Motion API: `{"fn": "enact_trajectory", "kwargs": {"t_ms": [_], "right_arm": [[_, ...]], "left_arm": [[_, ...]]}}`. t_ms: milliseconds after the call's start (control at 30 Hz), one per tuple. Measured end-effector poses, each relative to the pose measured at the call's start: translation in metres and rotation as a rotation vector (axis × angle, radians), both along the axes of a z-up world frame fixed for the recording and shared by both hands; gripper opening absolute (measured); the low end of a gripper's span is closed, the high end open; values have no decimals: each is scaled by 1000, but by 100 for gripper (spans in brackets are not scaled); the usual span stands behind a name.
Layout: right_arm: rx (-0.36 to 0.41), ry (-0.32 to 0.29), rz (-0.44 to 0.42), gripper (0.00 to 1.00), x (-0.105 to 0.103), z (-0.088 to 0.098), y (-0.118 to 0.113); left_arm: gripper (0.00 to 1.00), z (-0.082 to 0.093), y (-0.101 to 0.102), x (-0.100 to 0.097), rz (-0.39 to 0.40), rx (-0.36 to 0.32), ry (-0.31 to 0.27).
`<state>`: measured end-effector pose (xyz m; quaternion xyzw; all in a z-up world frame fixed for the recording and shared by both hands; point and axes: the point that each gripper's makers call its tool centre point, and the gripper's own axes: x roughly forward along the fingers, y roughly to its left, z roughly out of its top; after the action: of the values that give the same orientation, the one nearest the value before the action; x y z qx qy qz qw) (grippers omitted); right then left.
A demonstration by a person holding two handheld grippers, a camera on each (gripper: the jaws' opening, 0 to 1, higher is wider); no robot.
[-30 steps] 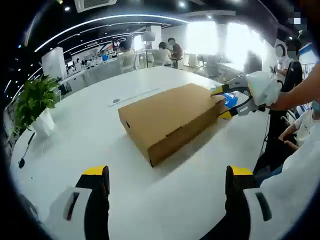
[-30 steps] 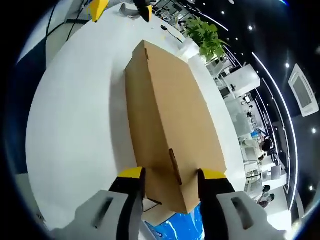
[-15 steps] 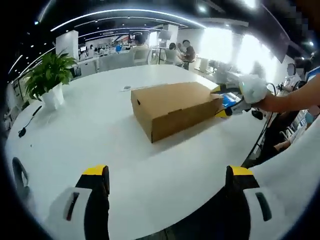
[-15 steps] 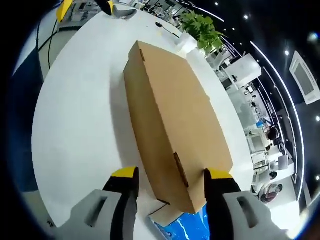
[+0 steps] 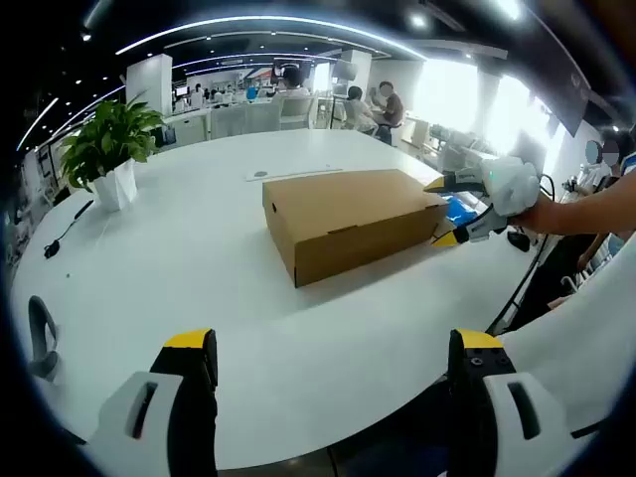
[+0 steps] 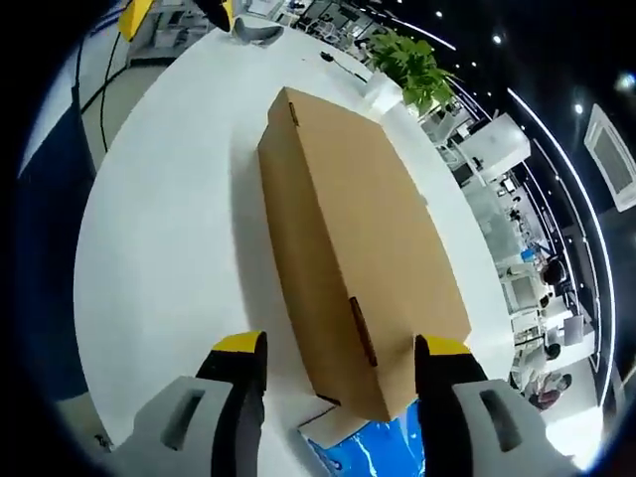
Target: Operate the shoe box by opening the lid, removing the specified soft item, and placing it in the target area until the item is outside and the box remains undamaged.
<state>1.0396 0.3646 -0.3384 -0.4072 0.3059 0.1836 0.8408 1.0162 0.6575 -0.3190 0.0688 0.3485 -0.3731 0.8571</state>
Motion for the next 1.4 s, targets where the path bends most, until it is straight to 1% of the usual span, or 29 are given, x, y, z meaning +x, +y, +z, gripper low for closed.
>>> {"fn": "enact_trajectory", "kwargs": {"t_ms": [33, 67, 133, 167, 200, 267, 333, 400, 467, 500, 533, 567, 600, 633, 733, 767, 833, 867, 900, 933, 967, 1000, 1067, 1133, 1167, 1200, 1267, 1367, 1400], "right_arm": [[36, -15, -24, 73, -2, 8, -2], [56, -19, -31, 77, -4, 11, -2], [90, -11, -73, 91, -9, 17, -5], [141, -3, -119, 97, -13, 22, -6], [180, -1, -134, 97, -16, 26, -5], [205, 10, -159, 97, -24, 35, -9], [275, 17, -203, 98, -30, 32, -14], [369, 20, -265, 99, -35, 38, -17], [512, 34, -378, 100, -48, 45, -25], [563, 39, -411, 100, -52, 49, -25], [608, 41, -422, 100, -56, 53, -24], [620, 34, -451, 100, -64, 59, -28], [597, 23, -461, 100, -69, 62, -34], [604, 31, -472, 100, -78, 65, -36], [682, 21, -542, 100, -96, 76, -38], [693, 21, -552, 100, -101, 78, -39], [685, 28, -577, 100, -116, 81, -42], [713, 18, -609, 99, -123, 84, -43], [729, 10, -619, 99, -125, 84, -44], [766, 15, -642, 99, -132, 84, -43], [779, 30, -665, 99, -137, 80, -44], [788, 37, -682, 99, -142, 77, -49], [786, 37, -699, 99, -150, 72, -45], [792, 23, -705, 99, -151, 72, -48], [809, 34, -718, 99, -150, 71, -45], [823, 42, -725, 99, -150, 71, -43], [831, 3, -718, 98, -147, 76, -40], [869, -12, -707, 92, -147, 78, -34], [869, -11, -706, 91, -147, 76, -32]], "left_arm": [[99, 1, -3, -1, 1, -5, -2], [99, 0, -4, -1, 3, -5, -3], [99, -3, -3, -1, 9, 5, 9], [99, 0, -7, -3, 15, 4, 16], [99, 1, -7, -3, 20, 0, 17], [99, 2, -8, -1, 27, -8, 20], [99, 4, -10, -1, 29, -12, 22], [99, 5, -12, 0, 27, -12, 23], [99, 9, -14, 1, 26, -20, 14], [99, 11, -15, 2, 27, -23, 11], [99, 10, -14, 2, 29, -25, 10], [99, 10, -12, 3, 33, -25, 12], [99, 11, -12, 3, 36, -25, 15], [99, 13, -12, 2, 41, -29, 19], [99, 17, -6, 0, 50, -32, 21], [99, 17, -4, 0, 52, -32, 21], [99, 19, -3, -3, 58, -35, 27], [99, 20, 0, -4, 65, -37, 31], [99, 20, 2, -4, 70, -41, 30], [99, 20, 3, -7, 72, -44, 29], [99, 19, 3, -8, 73, -44, 34], [99, 19, 2, -11, 71, -41, 41], [99, 20, 0, -16, 70, -41, 51], [99, 22, 0, -19, 72, -44, 46], [99, 19, 0, -21, 76, -37, 82], [99, 20, -2, -22, 70, -39, 98], [99, 25, -4, -20, 61, -41, 63], [99, 22, -2, -20, 51, -33, 74], [98, 23, -3, -22, 48, -32, 73]]}}
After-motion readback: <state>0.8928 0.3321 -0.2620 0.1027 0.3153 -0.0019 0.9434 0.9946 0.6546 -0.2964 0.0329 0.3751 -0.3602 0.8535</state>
